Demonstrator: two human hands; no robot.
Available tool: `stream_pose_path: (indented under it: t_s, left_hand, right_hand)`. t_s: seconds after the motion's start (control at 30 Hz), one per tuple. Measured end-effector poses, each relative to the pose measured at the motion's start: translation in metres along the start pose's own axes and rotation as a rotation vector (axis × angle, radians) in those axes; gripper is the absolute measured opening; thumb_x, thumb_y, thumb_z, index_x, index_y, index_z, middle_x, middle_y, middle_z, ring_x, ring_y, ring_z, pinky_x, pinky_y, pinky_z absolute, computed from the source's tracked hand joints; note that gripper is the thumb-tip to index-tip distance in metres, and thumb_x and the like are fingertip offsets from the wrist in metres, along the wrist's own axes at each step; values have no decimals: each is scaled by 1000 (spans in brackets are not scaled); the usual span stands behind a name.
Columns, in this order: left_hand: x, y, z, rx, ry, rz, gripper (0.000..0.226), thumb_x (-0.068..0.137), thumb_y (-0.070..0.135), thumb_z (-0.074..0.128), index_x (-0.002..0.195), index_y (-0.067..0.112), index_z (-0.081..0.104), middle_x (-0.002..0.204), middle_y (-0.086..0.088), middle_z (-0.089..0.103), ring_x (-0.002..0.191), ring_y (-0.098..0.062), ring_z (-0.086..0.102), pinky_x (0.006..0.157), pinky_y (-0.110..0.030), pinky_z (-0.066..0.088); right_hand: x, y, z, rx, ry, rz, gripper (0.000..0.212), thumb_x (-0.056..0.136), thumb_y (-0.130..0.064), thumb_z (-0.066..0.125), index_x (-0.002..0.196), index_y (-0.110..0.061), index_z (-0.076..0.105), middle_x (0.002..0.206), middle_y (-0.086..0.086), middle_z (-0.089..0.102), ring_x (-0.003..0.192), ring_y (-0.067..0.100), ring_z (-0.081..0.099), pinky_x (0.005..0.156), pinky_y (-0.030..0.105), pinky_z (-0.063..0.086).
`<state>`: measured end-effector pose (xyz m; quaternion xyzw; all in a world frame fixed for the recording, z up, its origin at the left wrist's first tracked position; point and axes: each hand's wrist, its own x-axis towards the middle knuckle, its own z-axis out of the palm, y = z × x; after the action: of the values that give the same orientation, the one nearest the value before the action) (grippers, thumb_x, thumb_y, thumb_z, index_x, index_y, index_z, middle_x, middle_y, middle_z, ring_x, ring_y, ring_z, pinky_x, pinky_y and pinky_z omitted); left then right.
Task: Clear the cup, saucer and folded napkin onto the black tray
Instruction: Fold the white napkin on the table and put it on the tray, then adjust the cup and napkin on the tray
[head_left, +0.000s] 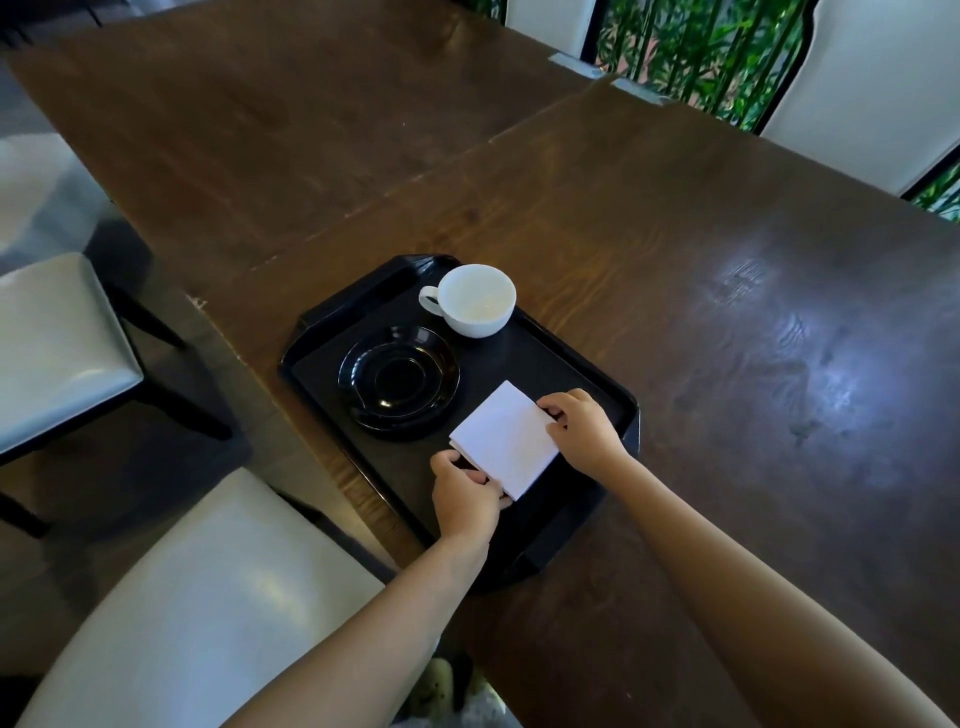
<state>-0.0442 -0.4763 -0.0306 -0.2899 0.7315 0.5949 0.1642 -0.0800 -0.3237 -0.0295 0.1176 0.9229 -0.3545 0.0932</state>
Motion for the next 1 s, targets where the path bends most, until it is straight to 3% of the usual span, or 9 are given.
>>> stream_pose_path:
  t_s: [0.33,0.53,0.63,0.77,0.9,1.0]
  left_hand:
    - [-6,-2,7,-1,29,-29,57,81,-12,60,124,15,35,95,-8,53,94,-23,62,77,-37,60]
    - [2,1,-8,-43,-2,-27,56,83,-4,62,124,19,33,88,-8,57,73,-16,64,62,-30,59]
    - [11,7,-25,114,6,85,37,86,11,62,117,16,41,89,-4,57,72,-16,63,57,-29,59]
    - [28,35,-51,413,-115,242,23,84,16,60,106,17,53,90,3,59,79,-16,64,66,-33,61]
    - [46,74,-74,684,-201,352,25,85,21,60,110,18,55,102,-1,63,91,-21,63,84,-42,56]
    - [58,100,-88,777,-236,402,30,86,21,58,116,17,54,115,-6,61,97,-23,62,87,-39,53]
  right_hand:
    - [1,1,6,-14,43,0,35,91,-3,43,119,-12,60,119,8,53,113,26,48,90,32,45]
    - [-1,-3,4,-41,4,3,35,90,-4,42,121,-11,58,121,10,51,116,28,45,96,36,43]
    - [2,-8,1,-104,-56,24,37,90,-9,43,126,-11,53,126,12,48,119,30,42,99,39,42]
    - [8,-14,-6,-197,-121,79,42,91,-17,48,133,-12,45,134,13,43,123,32,40,102,42,40]
    - [15,-24,-16,-241,-187,167,52,91,-25,51,139,-12,36,139,14,39,128,35,37,103,41,39]
    - [22,-35,-22,-255,-202,179,58,90,-30,54,140,-9,34,134,16,47,120,33,48,91,34,44]
